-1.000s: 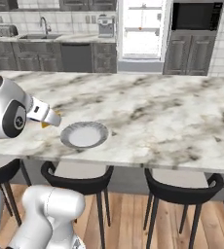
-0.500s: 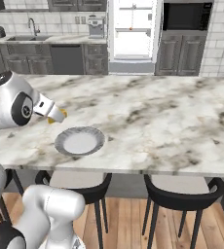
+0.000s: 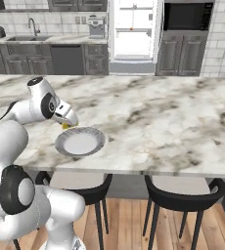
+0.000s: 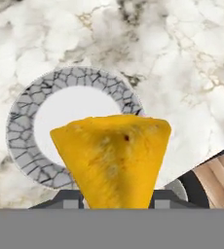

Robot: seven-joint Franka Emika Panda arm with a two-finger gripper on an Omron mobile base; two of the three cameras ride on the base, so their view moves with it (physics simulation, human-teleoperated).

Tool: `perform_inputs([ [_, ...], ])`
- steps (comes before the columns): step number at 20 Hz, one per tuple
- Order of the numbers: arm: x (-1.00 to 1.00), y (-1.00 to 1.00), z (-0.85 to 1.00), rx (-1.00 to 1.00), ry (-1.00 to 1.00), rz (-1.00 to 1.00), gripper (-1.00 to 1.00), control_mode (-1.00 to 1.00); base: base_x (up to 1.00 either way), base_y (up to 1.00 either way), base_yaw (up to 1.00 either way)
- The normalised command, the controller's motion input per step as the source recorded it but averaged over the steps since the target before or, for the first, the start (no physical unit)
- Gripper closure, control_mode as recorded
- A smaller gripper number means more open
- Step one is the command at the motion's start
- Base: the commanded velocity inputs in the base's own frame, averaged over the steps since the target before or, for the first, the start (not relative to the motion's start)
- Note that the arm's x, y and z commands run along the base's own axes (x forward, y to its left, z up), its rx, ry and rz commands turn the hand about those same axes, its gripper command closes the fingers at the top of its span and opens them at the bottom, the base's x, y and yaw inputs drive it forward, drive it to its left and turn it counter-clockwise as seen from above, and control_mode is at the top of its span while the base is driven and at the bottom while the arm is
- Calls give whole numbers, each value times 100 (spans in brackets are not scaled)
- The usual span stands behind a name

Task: Take the cheese, fish, and carrot from the fridge and place them on the plate on the dining counter to create an appetizer plate.

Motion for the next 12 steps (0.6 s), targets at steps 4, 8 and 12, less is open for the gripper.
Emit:
perform_inputs([
  [4, 62, 0, -86, 0, 1, 0, 100, -100, 0, 0, 0],
  [8, 45, 0, -71, 0, 0, 0, 100, -100, 0, 0, 0],
  [12, 28, 0, -74, 0, 0, 0, 100, -100, 0, 0, 0],
])
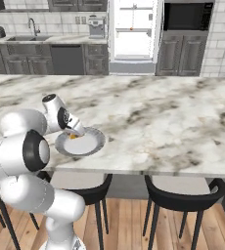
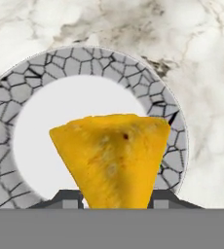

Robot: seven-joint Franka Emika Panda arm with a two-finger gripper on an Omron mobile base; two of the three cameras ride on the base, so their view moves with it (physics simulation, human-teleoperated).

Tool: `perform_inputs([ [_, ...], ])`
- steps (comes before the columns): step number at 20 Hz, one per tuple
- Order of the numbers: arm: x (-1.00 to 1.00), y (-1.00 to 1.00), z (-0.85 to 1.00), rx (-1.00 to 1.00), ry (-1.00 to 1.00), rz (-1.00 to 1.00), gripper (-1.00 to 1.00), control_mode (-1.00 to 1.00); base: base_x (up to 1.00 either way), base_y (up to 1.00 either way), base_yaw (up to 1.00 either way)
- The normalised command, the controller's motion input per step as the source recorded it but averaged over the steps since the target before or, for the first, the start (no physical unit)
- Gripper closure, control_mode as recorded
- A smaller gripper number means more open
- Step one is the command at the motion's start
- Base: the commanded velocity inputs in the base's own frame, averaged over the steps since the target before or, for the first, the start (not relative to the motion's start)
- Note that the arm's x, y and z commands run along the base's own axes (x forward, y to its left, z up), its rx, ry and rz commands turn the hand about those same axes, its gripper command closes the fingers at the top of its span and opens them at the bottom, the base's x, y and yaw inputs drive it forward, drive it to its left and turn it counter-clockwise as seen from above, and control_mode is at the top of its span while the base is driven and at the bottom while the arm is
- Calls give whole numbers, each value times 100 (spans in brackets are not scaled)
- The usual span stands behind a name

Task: Take the cheese, fish, and carrot from the fridge and place them on the plate on the dining counter to create an appetizer plate.

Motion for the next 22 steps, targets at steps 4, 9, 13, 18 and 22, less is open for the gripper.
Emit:
perform_inputs([
  [4, 13, 0, -51, 0, 0, 0, 100, -100, 0, 0, 0],
  [9, 21, 0, -29, 0, 0, 0, 100, -100, 0, 0, 0],
  [13, 38, 0, -17, 0, 0, -2, 100, -100, 0, 0, 0],
  [18, 48, 0, -13, 0, 0, -3, 100, -100, 0, 0, 0],
  [22, 38, 0, -15, 0, 0, -3, 100, -100, 0, 0, 0],
])
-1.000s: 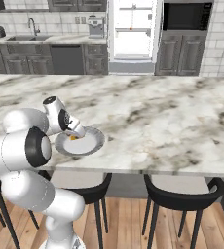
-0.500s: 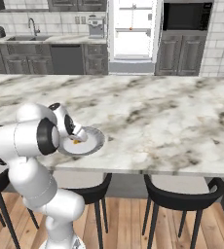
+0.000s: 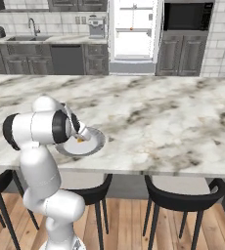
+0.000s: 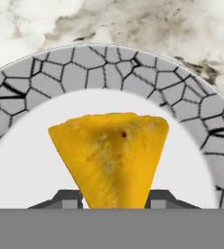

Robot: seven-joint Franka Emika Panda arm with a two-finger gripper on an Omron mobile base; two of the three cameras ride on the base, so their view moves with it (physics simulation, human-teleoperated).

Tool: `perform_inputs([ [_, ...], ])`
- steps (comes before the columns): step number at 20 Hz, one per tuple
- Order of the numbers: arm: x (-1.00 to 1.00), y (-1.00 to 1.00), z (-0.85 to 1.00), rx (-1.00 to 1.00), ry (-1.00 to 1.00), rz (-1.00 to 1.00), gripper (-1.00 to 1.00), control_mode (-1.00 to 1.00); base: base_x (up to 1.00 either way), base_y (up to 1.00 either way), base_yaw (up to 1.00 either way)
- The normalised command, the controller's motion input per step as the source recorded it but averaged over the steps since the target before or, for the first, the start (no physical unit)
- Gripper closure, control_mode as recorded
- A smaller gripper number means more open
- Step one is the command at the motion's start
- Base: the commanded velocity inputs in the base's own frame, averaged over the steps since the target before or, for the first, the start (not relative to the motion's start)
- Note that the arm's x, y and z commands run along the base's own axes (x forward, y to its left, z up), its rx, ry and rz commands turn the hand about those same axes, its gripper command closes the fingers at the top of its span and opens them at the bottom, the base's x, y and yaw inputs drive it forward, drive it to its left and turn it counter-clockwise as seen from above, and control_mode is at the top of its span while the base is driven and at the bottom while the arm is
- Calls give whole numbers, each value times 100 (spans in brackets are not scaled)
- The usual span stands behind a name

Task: Take the cheese, fish, and carrot from the fridge and place them on the plate on the dining counter to create an appetizer plate.

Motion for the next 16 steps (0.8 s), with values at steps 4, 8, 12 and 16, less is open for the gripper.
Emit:
perform_inputs([
  [4, 36, 0, -17, 0, 0, -4, 100, -100, 0, 0, 0],
  [8, 23, 0, -24, 0, 0, -4, 100, -100, 0, 0, 0],
  [12, 14, 0, -18, 0, 0, -4, -100, -100, 0, 0, 0],
  [16, 1, 0, -5, 0, -1, -3, -100, -100, 0, 0, 0],
])
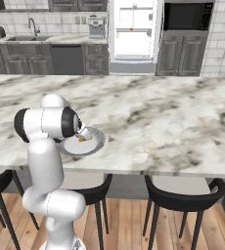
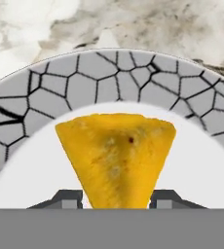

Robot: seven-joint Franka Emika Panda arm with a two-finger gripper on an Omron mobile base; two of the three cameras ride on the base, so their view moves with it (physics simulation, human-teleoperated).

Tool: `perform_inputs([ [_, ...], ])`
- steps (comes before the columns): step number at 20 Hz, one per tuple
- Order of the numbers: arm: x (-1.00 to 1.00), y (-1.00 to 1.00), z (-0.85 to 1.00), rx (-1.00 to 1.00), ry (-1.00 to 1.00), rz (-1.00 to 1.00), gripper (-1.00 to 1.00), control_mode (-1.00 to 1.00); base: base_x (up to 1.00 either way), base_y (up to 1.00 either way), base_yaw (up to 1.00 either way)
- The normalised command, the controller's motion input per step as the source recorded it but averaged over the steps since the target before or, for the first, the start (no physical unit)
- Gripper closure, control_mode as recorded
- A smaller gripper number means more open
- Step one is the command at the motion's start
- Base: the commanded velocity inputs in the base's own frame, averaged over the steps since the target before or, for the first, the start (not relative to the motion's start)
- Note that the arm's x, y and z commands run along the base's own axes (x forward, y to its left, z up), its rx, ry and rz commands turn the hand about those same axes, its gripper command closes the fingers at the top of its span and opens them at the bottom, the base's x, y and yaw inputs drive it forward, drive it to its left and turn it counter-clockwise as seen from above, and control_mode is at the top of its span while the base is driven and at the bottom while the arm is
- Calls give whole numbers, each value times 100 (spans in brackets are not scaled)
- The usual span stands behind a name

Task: Take the cheese, fish, and carrot from the fridge and place them on the plate on the dining counter to create an appetizer plate.

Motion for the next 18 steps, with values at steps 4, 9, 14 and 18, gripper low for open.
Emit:
perform_inputs([
  [4, -14, 0, 22, 0, -5, -1, -100, -100, 0, 0, 0],
  [9, -63, 0, 92, 3, -11, 0, -100, -100, 0, 0, 0],
  [14, -95, 0, 100, 8, -16, 0, -100, -100, 0, 0, 0],
  [18, -99, 0, 100, 7, -12, 3, -100, -100, 0, 0, 0],
])
